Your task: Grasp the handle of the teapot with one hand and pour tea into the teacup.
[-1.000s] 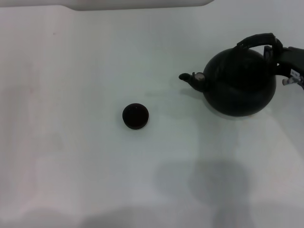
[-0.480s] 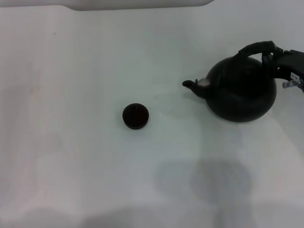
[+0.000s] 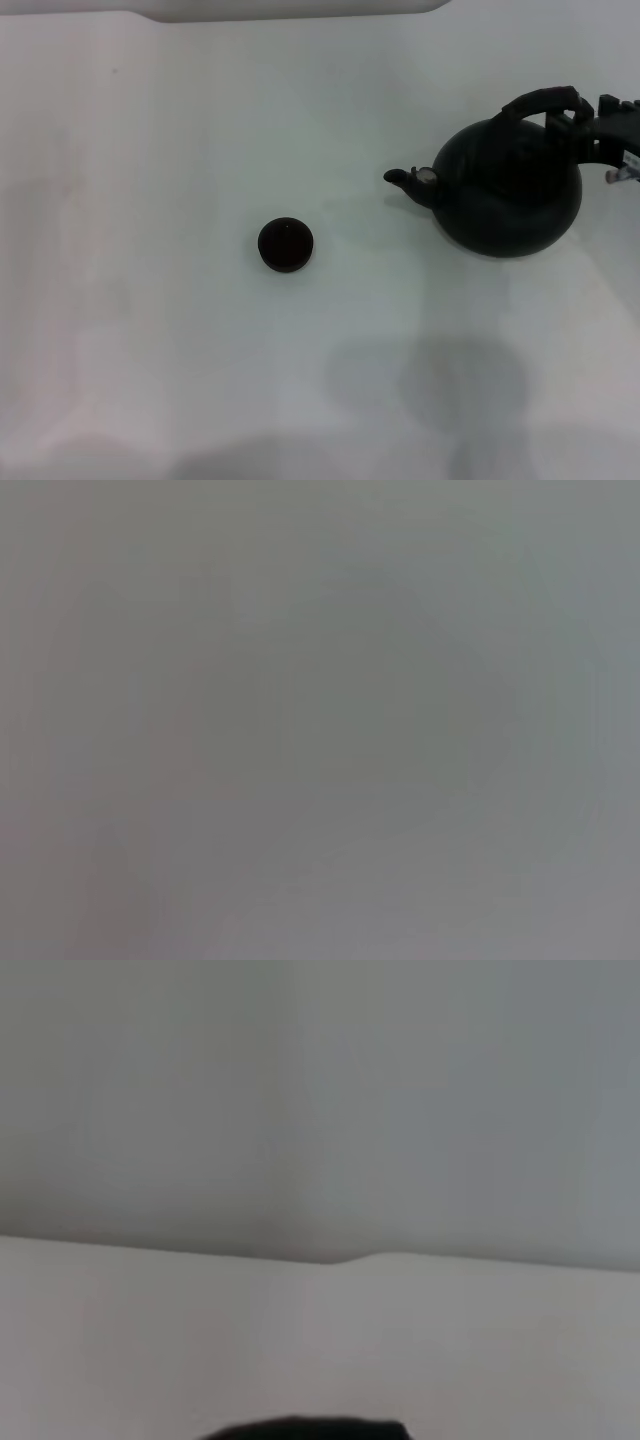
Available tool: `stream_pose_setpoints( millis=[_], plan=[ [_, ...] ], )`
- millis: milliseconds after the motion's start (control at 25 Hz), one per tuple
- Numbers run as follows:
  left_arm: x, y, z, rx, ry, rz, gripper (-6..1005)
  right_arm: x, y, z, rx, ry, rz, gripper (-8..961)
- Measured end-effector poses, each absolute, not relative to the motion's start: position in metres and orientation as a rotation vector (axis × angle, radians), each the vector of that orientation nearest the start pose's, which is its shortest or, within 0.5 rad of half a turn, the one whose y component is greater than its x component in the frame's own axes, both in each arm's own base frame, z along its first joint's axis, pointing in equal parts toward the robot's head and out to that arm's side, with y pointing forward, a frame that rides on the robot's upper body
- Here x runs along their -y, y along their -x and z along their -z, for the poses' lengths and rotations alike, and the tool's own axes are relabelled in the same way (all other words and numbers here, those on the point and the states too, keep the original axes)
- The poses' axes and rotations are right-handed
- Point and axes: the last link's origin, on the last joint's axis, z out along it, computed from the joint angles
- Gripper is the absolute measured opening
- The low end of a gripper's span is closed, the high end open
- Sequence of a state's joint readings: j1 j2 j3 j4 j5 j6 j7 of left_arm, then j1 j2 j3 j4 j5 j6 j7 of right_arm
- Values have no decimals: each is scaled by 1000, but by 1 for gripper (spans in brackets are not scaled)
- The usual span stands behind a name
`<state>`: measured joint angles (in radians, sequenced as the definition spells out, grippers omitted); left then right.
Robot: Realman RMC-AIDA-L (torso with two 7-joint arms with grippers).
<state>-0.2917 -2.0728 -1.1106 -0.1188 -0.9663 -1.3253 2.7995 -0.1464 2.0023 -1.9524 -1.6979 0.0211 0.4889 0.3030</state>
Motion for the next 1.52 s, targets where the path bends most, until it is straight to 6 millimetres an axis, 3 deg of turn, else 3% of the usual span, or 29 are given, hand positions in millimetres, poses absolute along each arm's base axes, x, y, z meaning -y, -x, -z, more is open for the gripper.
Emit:
stream_pose_setpoints(
  millis=[160, 720, 920, 1120, 1320, 1520],
  plan=[
    [-275, 393, -53, 708, 1078, 814, 891, -278, -245, -14, -995, 1831, -150, 610],
    [-280, 390, -54, 701, 1084, 821, 891, -267, -267, -54, -1208, 1928, -198, 606],
    [-279, 391, -54, 702, 1083, 819, 891, -264, -302, -83, -1311, 1877, -405, 606],
    [-279, 391, -53, 703, 1083, 819, 891, -266, -354, -99, -1355, 1741, -737, 607],
    [-279, 390, -53, 705, 1082, 821, 890, -265, -395, -91, -1284, 1581, -991, 605],
    [-279, 390, -53, 707, 1082, 821, 890, -274, -407, -75, -1034, 1571, -890, 602]
  ],
)
